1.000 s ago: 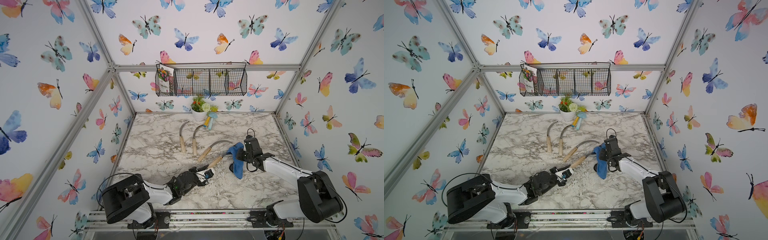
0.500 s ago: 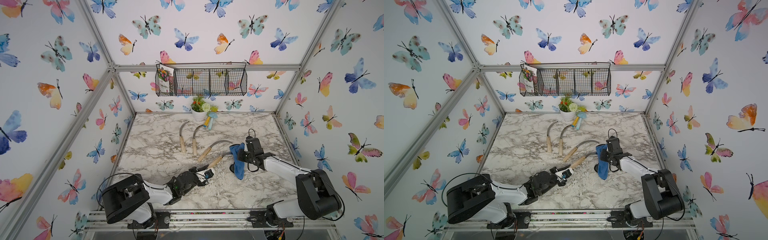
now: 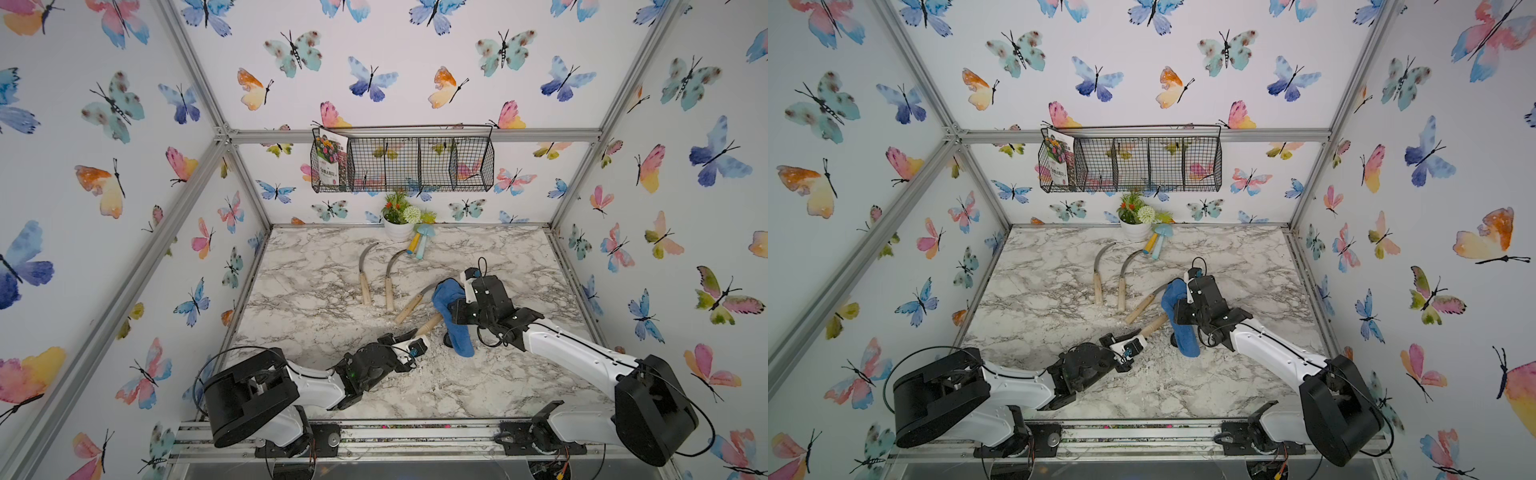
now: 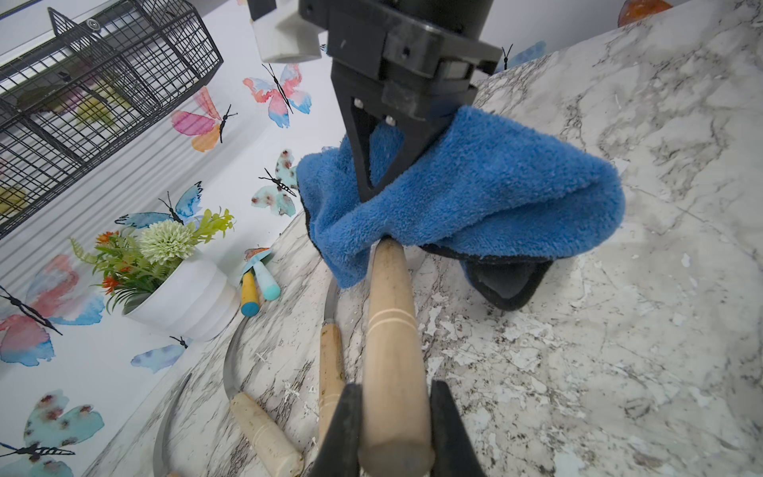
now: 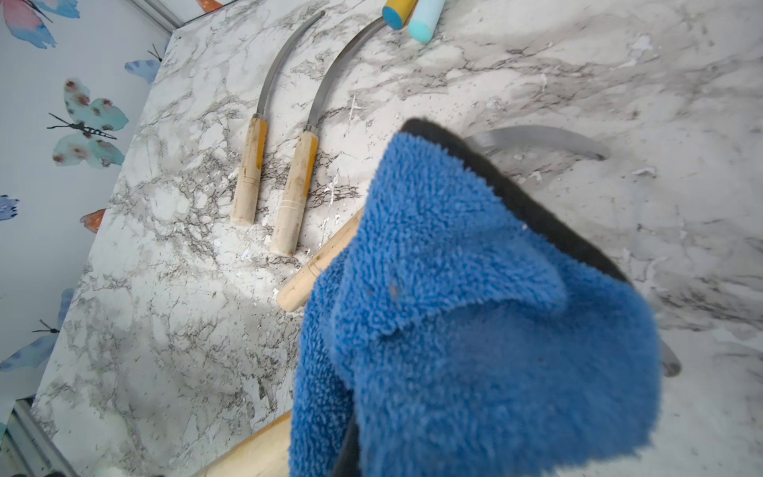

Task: Wipe small sickles with rags
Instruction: Wipe the small sickle.

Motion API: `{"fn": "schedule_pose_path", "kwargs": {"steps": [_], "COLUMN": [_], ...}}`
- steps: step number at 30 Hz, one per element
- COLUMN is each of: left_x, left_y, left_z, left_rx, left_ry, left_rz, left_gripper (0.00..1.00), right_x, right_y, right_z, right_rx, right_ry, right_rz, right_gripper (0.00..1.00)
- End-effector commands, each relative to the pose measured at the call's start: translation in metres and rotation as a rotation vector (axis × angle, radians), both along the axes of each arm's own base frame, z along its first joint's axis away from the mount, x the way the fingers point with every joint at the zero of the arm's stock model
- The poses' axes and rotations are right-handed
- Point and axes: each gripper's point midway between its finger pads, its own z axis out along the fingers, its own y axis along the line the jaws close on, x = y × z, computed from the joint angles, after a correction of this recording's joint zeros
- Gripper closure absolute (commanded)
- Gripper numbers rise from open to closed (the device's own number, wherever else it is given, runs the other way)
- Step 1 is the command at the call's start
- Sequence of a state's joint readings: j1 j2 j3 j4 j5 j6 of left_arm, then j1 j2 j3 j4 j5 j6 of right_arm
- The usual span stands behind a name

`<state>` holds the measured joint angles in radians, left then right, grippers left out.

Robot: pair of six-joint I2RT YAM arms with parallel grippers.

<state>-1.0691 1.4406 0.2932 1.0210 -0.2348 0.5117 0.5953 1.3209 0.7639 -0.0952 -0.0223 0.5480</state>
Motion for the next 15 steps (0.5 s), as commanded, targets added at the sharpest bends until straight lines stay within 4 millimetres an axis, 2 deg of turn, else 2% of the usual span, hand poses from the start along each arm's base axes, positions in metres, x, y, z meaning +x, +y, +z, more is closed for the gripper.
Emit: {"fn": "schedule_pose_path", "kwargs": {"steps": [1,8,10,15], "left_x": [0.001,0.001,0.002,0.006], "left_y": [0.001,0.003,0.003,0.007], "left_z": [0.017,0.019,0.02,0.022], "left_rx": [-0.059,-0.069,-0.074,-0.087], "left_ry": [-0.028,-0.028,-0.032,-0.039], "left_rz": [0.013,0.019,0.026,0.055], "left_gripper": [1.0,1.0,1.0,1.0], "right_x": [0.011,0.03,0.03,0.028], "right_y": [-0.032,-0.094,-0.107,-0.125], "right_z": [-0.02,-0.074,-0.081,-0.081], "right_rx": [-0.084,-0.078,-0.079,-0.065], "right_ry": [0.024,0.163,0.184,0.179], "right_rz": [-0.121,-0.257,-0.292,-0.354], "right_gripper": [0.98,0.98,0.98,0.98]}}
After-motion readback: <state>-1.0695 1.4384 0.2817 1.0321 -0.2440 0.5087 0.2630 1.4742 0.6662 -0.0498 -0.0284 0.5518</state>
